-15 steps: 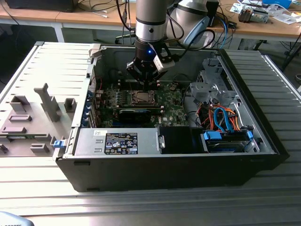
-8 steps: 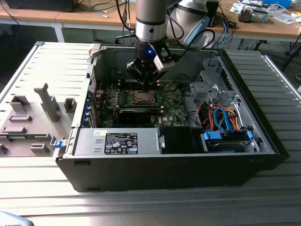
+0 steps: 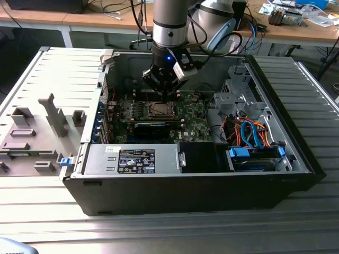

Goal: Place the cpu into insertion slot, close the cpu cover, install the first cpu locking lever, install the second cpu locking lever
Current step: 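Install the first cpu locking lever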

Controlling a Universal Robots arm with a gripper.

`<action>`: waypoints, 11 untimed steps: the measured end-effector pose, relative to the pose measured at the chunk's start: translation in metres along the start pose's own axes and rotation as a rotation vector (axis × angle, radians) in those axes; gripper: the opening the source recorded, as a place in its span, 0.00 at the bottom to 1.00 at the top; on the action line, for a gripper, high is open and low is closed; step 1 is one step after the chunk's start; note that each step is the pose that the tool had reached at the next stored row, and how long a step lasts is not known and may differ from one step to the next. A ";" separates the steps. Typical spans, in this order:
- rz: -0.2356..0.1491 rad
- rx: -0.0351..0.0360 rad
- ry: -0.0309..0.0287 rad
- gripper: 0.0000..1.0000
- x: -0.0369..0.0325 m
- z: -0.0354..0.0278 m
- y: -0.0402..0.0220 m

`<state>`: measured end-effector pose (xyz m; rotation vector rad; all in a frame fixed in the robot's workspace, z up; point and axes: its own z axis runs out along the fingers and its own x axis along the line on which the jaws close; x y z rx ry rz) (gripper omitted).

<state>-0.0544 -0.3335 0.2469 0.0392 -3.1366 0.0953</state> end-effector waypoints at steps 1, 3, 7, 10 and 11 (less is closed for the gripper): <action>0.000 0.0000 0.0000 0.11 0.0000 0.0000 0.0000; -0.002 0.0000 -0.0001 0.11 -0.0002 0.0000 0.0000; -0.004 0.0018 -0.0002 0.11 -0.0005 0.0000 0.0000; -0.008 0.0034 -0.0002 0.11 -0.0012 0.0000 0.0000; -0.009 0.0046 0.0000 0.11 -0.0017 0.0000 0.0001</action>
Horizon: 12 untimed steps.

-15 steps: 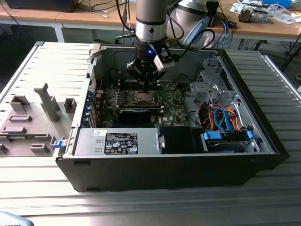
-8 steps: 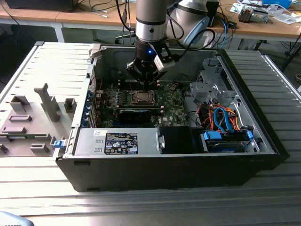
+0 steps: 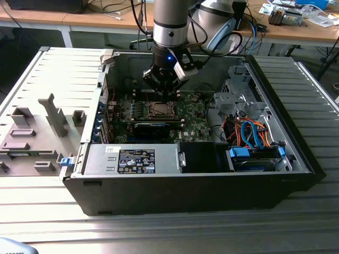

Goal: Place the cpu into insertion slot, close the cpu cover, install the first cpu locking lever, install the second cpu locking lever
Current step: 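Install the first cpu locking lever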

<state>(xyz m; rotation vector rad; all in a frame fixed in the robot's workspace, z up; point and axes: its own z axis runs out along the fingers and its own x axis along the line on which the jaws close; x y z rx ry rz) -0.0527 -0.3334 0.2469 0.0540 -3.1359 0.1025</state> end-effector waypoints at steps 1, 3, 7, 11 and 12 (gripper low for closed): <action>-0.001 0.0005 0.0000 0.11 -0.0001 0.0000 0.0000; -0.002 0.0016 0.0000 0.11 -0.0003 0.0000 0.0001; -0.008 0.0021 -0.0004 0.11 -0.0003 0.0000 0.0001; -0.010 0.0021 -0.0005 0.11 -0.0004 0.0000 0.0001; -0.011 0.0021 -0.0006 0.11 -0.0003 0.0000 0.0001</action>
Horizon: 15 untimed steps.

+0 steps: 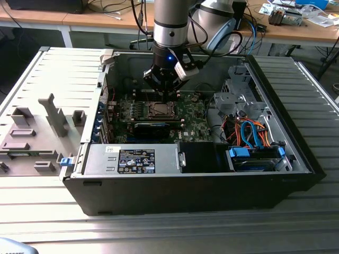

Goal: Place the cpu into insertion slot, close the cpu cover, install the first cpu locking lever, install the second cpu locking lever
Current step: 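Install the first cpu locking lever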

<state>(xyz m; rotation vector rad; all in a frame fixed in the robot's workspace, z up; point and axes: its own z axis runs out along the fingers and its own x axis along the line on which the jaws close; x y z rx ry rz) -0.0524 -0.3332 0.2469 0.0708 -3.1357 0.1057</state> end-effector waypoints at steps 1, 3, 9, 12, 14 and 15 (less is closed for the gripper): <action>0.000 0.0000 0.0000 0.11 0.0000 0.0000 0.0000; -0.001 0.0000 -0.0001 0.11 0.0000 0.0000 0.0000; -0.004 0.0000 -0.0004 0.11 0.0000 0.0000 0.0000; -0.005 0.0001 -0.0004 0.11 0.0000 0.0000 0.0000; -0.006 0.0000 -0.0004 0.11 0.0000 0.0000 0.0000; -0.006 0.0001 -0.0004 0.11 0.0000 0.0000 0.0000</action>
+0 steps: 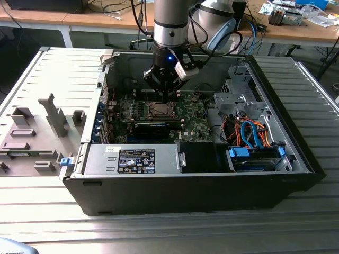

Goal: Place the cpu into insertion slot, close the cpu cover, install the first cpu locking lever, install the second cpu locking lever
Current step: 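Install the first cpu locking lever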

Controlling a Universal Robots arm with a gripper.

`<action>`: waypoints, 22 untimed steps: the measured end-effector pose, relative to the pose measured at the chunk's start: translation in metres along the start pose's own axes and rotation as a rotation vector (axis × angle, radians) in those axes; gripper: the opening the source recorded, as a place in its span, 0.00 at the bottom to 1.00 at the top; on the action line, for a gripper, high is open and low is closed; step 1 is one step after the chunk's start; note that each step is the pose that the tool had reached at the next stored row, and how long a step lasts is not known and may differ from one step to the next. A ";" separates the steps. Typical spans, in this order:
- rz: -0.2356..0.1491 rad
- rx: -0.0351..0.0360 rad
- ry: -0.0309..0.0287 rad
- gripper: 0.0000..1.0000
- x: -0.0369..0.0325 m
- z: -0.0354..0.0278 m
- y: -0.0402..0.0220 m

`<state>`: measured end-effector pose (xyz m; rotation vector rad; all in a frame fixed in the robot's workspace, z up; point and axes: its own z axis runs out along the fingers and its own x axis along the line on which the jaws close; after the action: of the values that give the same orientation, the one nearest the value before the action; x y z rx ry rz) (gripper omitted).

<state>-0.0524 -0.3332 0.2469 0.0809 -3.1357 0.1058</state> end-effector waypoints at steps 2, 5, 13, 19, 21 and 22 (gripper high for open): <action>-0.001 0.0000 0.0000 0.11 0.0000 0.0000 0.0000; -0.002 -0.0001 -0.0002 0.11 0.0000 0.0000 0.0000; -0.024 0.0000 -0.0017 0.11 0.0000 0.0000 0.0000; -0.030 -0.0260 -0.0038 0.11 0.0005 0.0001 0.0000; -0.008 -0.0255 -0.0025 0.11 0.0008 0.0002 0.0000; -0.006 -0.0241 -0.0024 0.11 0.0007 0.0003 0.0001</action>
<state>-0.0531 -0.3332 0.2466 0.0910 -3.1381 0.0680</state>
